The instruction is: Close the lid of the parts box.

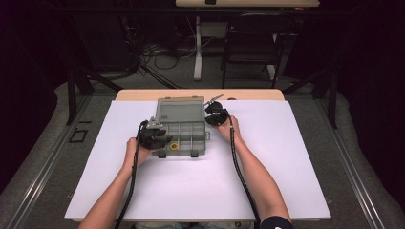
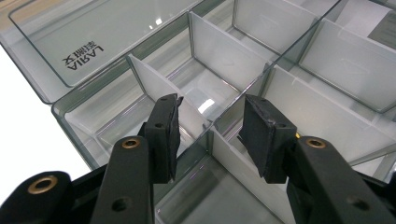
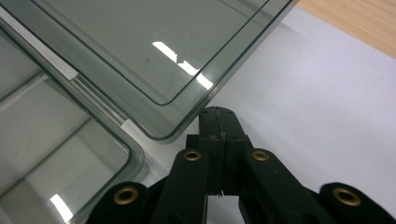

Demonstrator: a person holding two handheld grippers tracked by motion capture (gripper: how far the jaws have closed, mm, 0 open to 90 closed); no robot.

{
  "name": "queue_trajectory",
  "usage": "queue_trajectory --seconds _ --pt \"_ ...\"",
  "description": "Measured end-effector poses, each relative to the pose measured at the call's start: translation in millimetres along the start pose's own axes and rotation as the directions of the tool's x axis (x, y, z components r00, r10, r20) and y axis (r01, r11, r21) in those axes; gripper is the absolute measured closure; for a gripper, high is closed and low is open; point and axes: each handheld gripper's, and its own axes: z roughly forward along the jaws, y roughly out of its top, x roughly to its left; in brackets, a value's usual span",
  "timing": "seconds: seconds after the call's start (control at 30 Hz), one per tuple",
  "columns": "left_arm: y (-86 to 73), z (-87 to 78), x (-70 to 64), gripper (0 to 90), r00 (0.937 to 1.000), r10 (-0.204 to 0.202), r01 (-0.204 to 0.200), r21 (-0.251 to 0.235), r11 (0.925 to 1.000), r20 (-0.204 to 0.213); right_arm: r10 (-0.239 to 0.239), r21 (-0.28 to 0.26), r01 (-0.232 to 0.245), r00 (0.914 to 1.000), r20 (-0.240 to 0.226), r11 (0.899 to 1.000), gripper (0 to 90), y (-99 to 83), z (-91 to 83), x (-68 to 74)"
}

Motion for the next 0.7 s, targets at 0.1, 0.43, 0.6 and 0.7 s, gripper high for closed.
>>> queue_trajectory --seconds 0.1,0.43,0.6,0.7 --pt "-0.1 0.1 0.0 57.1 1.0000 0.000 0.000 -0.001 1.0000 0.001 0.003 -0.010 -0.003 1.0000 0.002 1.000 90.0 0.0 0.9 0.1" --pt "-0.2 0.1 0.1 57.1 1.0000 0.000 0.000 -0.002 1.0000 0.002 -0.001 -0.020 0.001 0.9998 0.018 1.000 90.0 0.8 2.0 1.4" --pt "-0.2 0.1 0.1 57.1 1.0000 0.000 0.000 -0.003 1.0000 0.001 0.001 -0.028 -0.001 0.9998 0.022 1.000 90.0 1.4 0.8 1.4" --pt "-0.2 0.1 0.2 57.2 1.0000 -0.001 0.001 -0.002 1.0000 0.002 -0.008 -0.036 0.009 0.9996 0.025 0.999 90.0 2.3 -0.4 0.9"
